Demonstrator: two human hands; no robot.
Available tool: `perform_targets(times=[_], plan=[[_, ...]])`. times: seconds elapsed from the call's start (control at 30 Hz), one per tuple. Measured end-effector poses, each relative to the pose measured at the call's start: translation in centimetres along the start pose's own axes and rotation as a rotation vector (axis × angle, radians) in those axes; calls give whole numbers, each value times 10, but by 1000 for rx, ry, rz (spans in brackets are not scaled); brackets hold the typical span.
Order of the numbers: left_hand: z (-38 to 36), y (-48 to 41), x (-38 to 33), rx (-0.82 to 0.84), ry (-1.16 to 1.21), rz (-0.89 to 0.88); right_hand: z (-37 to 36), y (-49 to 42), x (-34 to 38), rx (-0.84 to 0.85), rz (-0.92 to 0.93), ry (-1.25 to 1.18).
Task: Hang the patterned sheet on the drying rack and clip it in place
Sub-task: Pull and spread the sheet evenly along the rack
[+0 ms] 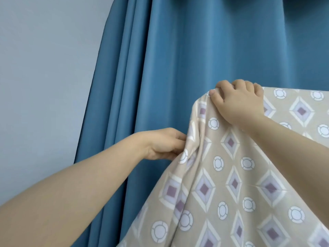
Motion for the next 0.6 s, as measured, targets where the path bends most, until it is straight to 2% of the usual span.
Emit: perform_targets(times=[0.07, 0.23, 0.3, 0.37, 0.47, 0.6], plan=[[15, 6, -1, -98, -70, -25, 0, -1, -3, 16, 5, 2], [64, 15, -7, -565, -67, -122, 2, 1, -3, 23, 23, 4], [71, 17, -12, -677, -162, -174, 3, 2, 1, 25, 29, 3], [71, 22, -16, -664, -393, -229, 4, 2, 3, 26, 24, -1], [77, 40, -21, -500, -476, -313, 6, 4, 3, 29, 23, 5], [86, 48, -34, -306, -1058, -96, 8, 4, 2, 49, 20, 10]])
Point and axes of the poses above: each hand's wrist, its own y-axis away from the middle knuckle, its own z-axis out of the back of the hand, x = y × z, the point moved 2 cm from there along -y, towards the middle knuckle, and after that the axes turned 9 degrees about -z, right-handed, at the moved point
